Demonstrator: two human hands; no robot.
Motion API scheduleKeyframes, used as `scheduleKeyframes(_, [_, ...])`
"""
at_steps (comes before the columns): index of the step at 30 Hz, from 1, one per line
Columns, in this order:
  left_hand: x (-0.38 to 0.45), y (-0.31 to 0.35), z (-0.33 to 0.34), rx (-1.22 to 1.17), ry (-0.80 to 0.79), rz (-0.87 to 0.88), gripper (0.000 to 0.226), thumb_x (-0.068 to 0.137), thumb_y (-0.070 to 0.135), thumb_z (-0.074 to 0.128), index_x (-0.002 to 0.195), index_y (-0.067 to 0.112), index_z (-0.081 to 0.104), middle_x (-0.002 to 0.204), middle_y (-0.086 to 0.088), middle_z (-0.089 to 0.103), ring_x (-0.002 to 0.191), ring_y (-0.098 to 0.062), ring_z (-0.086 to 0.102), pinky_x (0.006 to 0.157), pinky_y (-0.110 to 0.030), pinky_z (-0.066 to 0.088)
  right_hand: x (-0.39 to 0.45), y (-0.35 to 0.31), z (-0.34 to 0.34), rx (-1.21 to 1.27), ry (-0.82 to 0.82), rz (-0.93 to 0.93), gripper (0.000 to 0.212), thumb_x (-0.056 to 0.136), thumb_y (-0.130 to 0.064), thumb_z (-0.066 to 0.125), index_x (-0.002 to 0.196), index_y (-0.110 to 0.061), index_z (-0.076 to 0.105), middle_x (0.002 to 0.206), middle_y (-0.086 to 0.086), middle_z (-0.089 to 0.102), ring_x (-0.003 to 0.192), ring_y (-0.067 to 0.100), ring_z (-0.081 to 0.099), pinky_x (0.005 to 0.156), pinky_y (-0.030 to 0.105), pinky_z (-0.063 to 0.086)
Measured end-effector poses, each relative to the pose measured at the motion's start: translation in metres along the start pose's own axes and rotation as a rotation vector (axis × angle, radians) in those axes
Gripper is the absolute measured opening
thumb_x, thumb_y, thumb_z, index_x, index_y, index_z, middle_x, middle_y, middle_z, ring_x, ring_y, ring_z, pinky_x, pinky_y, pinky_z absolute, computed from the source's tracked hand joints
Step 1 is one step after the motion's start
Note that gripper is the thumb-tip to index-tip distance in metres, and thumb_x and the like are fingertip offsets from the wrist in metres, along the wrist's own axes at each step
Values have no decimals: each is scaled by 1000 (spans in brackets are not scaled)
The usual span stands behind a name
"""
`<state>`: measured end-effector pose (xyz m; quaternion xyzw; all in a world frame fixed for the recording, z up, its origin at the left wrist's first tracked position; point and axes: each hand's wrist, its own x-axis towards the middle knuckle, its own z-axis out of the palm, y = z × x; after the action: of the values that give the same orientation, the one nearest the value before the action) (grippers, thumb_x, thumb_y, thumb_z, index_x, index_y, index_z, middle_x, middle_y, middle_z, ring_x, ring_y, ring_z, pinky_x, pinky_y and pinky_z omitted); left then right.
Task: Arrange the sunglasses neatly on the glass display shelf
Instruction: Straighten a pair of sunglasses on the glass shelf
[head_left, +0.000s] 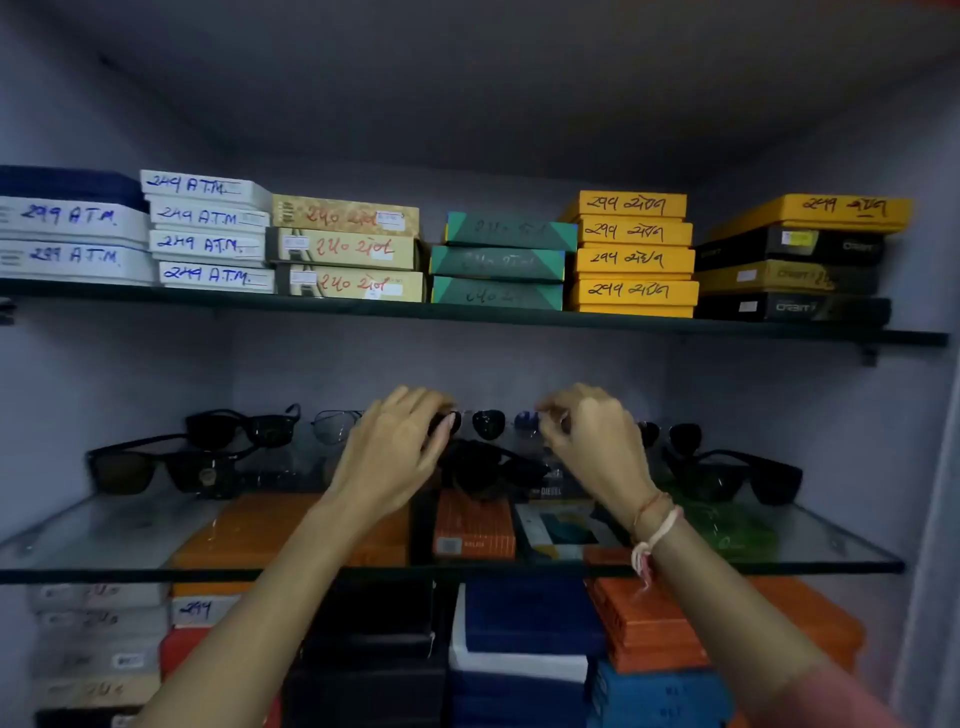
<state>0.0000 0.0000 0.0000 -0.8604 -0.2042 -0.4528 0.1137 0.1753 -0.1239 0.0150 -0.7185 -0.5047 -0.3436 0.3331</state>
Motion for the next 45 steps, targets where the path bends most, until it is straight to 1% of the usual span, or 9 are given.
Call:
scheduleKeyframes(6, [25, -11, 35, -25, -133, -37, 26, 97, 27, 49, 113, 16, 68, 115, 2, 67, 108, -18, 56, 85, -30, 45, 20, 11, 32, 0, -480, 172, 36, 83, -41, 72, 94, -7, 77, 97, 12, 74, 90, 28, 71, 78, 35, 57])
scheduleKeyframes(10, [38, -18, 43, -15, -221, -44, 25, 97, 26, 51, 114, 18, 67, 120, 2, 66, 110, -19, 57, 88, -33, 48, 25, 16, 50, -77, -569, 165, 43, 80, -36, 76, 107, -3, 70, 116, 16, 65, 103, 32, 66, 89, 40, 56])
scheduleKeyframes(15, [53, -21, 46, -51, -300, -40, 29, 97, 24, 51, 120, 15, 65, 123, -5, 67, 108, -25, 61, 84, -34, 49, 30, 23, 52, -82, -456, 170, 29, 86, -23, 70, 107, -2, 72, 109, 20, 69, 100, 34, 68, 86, 37, 57])
scheduleKeyframes(20, [65, -15, 50, -139, -413, -119, 40, 97, 31, 53, 130, 10, 61, 131, -12, 63, 118, -30, 59, 97, -41, 49, 37, 37, 22, 58, -312, 217, 21, 82, -29, 76, 95, -14, 81, 95, 10, 79, 91, 25, 72, 87, 36, 58])
scheduleKeyframes(26, [73, 9, 48, -277, -356, -159, 35, 81, 42, 72, 93, 11, 80, 91, -7, 78, 82, -18, 70, 76, -35, 58, 34, 57, -11, 83, -197, 273, 21, 84, -32, 74, 86, -13, 83, 78, 11, 78, 81, 29, 73, 81, 40, 59])
scheduleKeyframes(30, [76, 27, 46, -212, -311, -209, 31, 83, 43, 70, 82, 13, 80, 76, -4, 75, 70, -18, 66, 62, -27, 49, 33, 67, -20, 66, -130, 377, 19, 86, -23, 68, 98, -17, 81, 98, 14, 78, 93, 35, 72, 83, 41, 60])
scheduleKeyframes(33, [80, 35, 47, -242, -348, -299, 32, 84, 35, 69, 67, 8, 76, 62, -8, 72, 61, -24, 67, 63, -32, 54, 27, 76, -24, -4, -148, 450, 19, 82, -23, 67, 92, -15, 81, 91, 14, 76, 84, 34, 69, 68, 34, 54])
scheduleKeyframes(36, [83, 44, 54, -244, -445, -393, 49, 82, 32, 69, 42, 14, 50, 37, 3, 43, 40, -17, 43, 50, -27, 37, 22, 85, -24, -64, -234, 536, 21, 81, -25, 65, 80, -4, 69, 80, 10, 61, 85, 35, 67, 64, 30, 42])
scheduleKeyframes(45, [88, 67, 82, -240, -608, -577, 37, 77, 39, 69, 54, 16, 52, 57, 1, 50, 63, -21, 53, 60, -27, 39, 21, 104, -13, -213, -404, 480, 17, 88, -24, 58, 83, -8, 58, 101, 14, 70, 94, 32, 67, 82, 35, 48])
